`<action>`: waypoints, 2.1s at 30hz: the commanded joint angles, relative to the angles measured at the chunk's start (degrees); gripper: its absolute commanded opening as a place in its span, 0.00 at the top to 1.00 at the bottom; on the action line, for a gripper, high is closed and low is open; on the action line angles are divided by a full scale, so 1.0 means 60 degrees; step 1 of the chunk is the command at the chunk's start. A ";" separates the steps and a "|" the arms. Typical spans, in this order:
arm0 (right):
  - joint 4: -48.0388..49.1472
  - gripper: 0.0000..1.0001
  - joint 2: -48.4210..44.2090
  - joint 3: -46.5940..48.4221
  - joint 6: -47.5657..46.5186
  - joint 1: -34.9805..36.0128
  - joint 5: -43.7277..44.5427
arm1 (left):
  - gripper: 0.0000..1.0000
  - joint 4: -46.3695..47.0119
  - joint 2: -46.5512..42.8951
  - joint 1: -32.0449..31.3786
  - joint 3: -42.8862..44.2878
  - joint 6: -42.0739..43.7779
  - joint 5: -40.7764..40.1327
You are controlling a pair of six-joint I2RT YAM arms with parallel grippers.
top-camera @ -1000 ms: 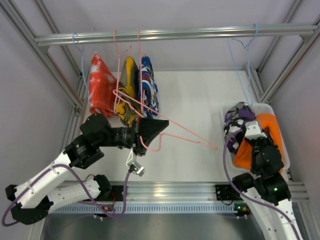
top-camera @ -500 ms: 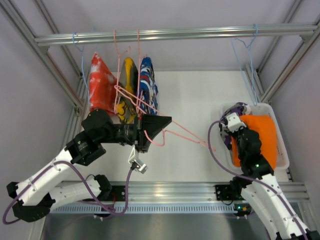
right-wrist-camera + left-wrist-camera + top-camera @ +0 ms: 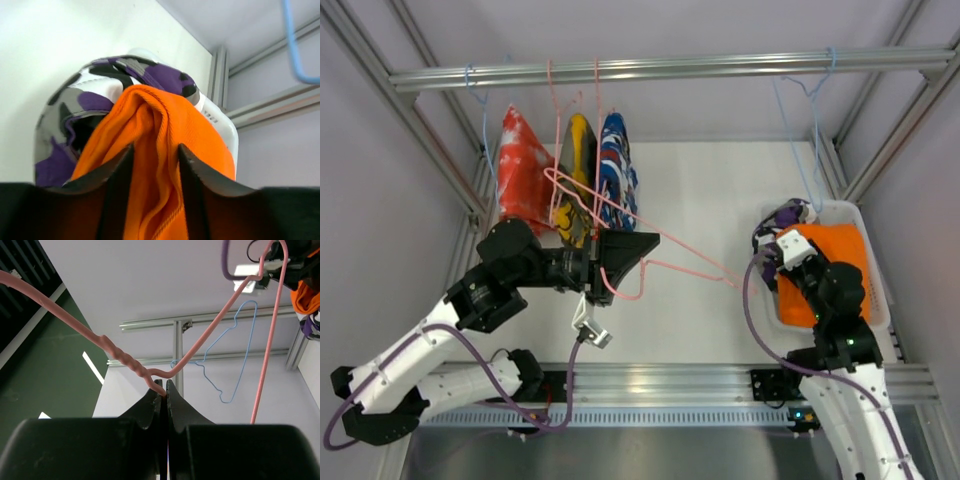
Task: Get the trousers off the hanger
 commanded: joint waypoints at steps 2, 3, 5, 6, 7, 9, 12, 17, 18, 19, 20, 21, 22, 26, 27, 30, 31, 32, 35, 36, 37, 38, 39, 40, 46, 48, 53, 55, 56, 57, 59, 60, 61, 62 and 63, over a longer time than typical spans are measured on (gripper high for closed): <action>-0.1791 0.47 -0.1172 0.1470 0.0489 -0.0013 -0.1246 | 1.00 -0.0007 -0.0217 0.0019 0.0130 0.0387 0.0423; -0.1999 0.44 -0.1350 0.1995 0.0518 -0.0013 -0.1290 | 1.00 -0.0022 -0.0217 0.0019 0.0116 0.0387 0.0409; -0.2423 0.39 -0.1774 0.2525 0.0562 -0.0013 -0.1291 | 1.00 -0.0052 -0.0203 0.0019 0.0086 0.0373 0.0365; -0.2875 0.40 -0.2067 0.3035 0.0591 -0.0013 -0.1276 | 1.00 -0.0052 -0.0188 0.0019 0.0072 0.0329 0.0365; -0.3097 0.39 -0.2070 0.3272 0.0577 -0.0013 -0.1276 | 1.00 -0.0066 -0.0174 0.0019 0.0057 0.0329 0.0365; -0.3885 0.39 -0.2552 0.3929 0.0606 0.0016 -0.1480 | 1.00 -0.0037 -0.0144 0.0019 -0.0001 0.0300 0.0365; -0.5245 0.35 -0.3240 0.4779 0.0709 0.0162 -0.2225 | 1.00 -0.0080 -0.0071 0.0019 -0.0118 0.0212 0.0467; -0.7241 0.25 -0.2983 0.6479 0.0447 0.0412 -0.6169 | 1.00 -0.0242 0.0280 0.0005 -0.0075 0.0124 0.0599; -0.7462 0.25 -0.2587 0.7048 0.0431 0.0310 -0.6763 | 1.00 -0.0184 0.0382 0.0005 0.0041 -0.0108 0.0628; -0.7639 0.27 -0.2177 0.7300 0.0445 0.0193 -0.7190 | 1.00 -0.0068 0.0615 0.0019 0.0144 -0.0285 0.0629; -0.7959 0.28 -0.1186 0.7549 0.0416 -0.0113 -0.7977 | 1.00 -0.0095 0.0748 0.0019 0.0290 -0.0475 0.0571; -0.8166 0.30 -0.0625 0.8045 0.0314 -0.0290 -0.8391 | 1.00 -0.0096 0.1054 0.0005 0.0625 -0.0694 0.0555; -0.8443 0.32 -0.0098 0.8311 0.0154 -0.0422 -0.8772 | 1.00 -0.0023 0.1216 0.0019 0.0773 -0.1117 0.0483; -0.8930 0.33 0.2305 0.9513 0.0049 -0.1212 -1.0821 | 1.00 0.0298 0.1803 0.0005 0.1302 -0.1968 0.0248; -0.8552 0.32 0.2528 0.9761 0.0195 -0.1374 -1.1102 | 1.00 0.0314 0.1877 0.0005 0.1317 -0.2000 0.0248; -0.6961 0.33 0.3085 0.9939 0.1729 -0.1639 -1.1865 | 1.00 0.0344 0.2111 0.0019 0.1244 -0.1709 0.0481; -0.6647 0.34 0.3231 0.9954 0.2111 -0.1639 -1.1997 | 1.00 0.0329 0.2155 0.0019 0.1229 -0.1548 0.0540; -0.6412 0.35 0.3508 0.9925 0.2637 -0.1639 -1.2202 | 1.00 0.0329 0.2214 0.0019 0.1243 -0.1358 0.0584; -0.5986 0.37 0.3760 0.9619 0.3066 -0.1625 -1.2277 | 1.00 0.0344 0.2477 0.0005 0.1491 -0.1414 0.0643; -0.5913 0.37 0.3760 0.9516 0.3125 -0.1624 -1.2306 | 1.00 0.0358 0.2550 0.0019 0.1580 -0.1588 0.0629; -0.5723 0.37 0.3746 0.9442 0.3213 -0.1610 -1.2364 | 1.00 0.0373 0.2711 0.0019 0.1653 -0.1619 0.0614; -0.5605 0.37 0.3760 0.9355 0.3330 -0.1523 -1.2394 | 1.00 0.0417 0.2785 0.0005 0.1712 -0.1648 0.0599; -0.5445 0.37 0.3760 0.9325 0.3461 -0.1449 -1.2394 | 1.00 0.0461 0.2974 0.0005 0.1828 -0.1750 0.0614; -0.5197 0.37 0.3862 0.9324 0.3564 -0.1391 -1.2351 | 1.00 0.0606 0.3092 0.0019 0.1887 -0.1824 0.0628; -0.6364 0.37 0.5251 1.0217 0.2865 0.1238 -1.0567 | 1.00 0.0900 0.3927 0.0019 0.2444 -0.1751 0.0907; -0.6512 0.38 0.5488 1.0320 0.2716 0.2077 -0.9307 | 1.00 0.0929 0.4205 0.0019 0.2605 -0.1707 0.1009; -0.6015 0.39 0.5913 1.0086 0.2833 0.3443 -0.8178 | 1.00 0.1164 0.4543 -0.0010 0.2825 -0.1707 0.1156; -0.5912 0.41 0.6117 1.0086 0.2862 0.3561 -0.8073 | 1.00 0.1222 0.4587 -0.0054 0.2840 -0.1678 0.1200; -0.5854 0.42 0.6148 1.0072 0.2891 0.3590 -0.8058 | 1.00 0.1223 0.4602 -0.0054 0.2840 -0.1664 0.1214; -0.5766 0.42 0.6177 1.0071 0.2978 0.3619 -0.8029 | 1.00 0.1194 0.4602 -0.0054 0.2840 -0.1634 0.1214; -0.5561 0.56 0.6265 1.0057 0.3125 0.3707 -0.8043 | 1.00 0.1193 0.4587 -0.0068 0.2826 -0.1619 0.1215; -0.5488 0.63 0.6280 1.0057 0.3227 0.3751 -0.8087 | 1.00 0.1208 0.4587 -0.0068 0.2811 -0.1619 0.1200; -0.5327 0.83 0.6280 1.0057 0.3475 0.3751 -0.8146 | 1.00 0.1237 0.4602 -0.0068 0.2796 -0.1619 0.1142; -0.5224 0.92 0.6265 0.9999 0.3622 0.3766 -0.8233 | 1.00 0.1310 0.4573 -0.0068 0.2709 -0.1634 0.1112; -0.5180 0.99 0.6222 1.0013 0.3740 0.3752 -0.8234 | 1.00 0.1311 0.4544 -0.0068 0.2636 -0.1620 0.1068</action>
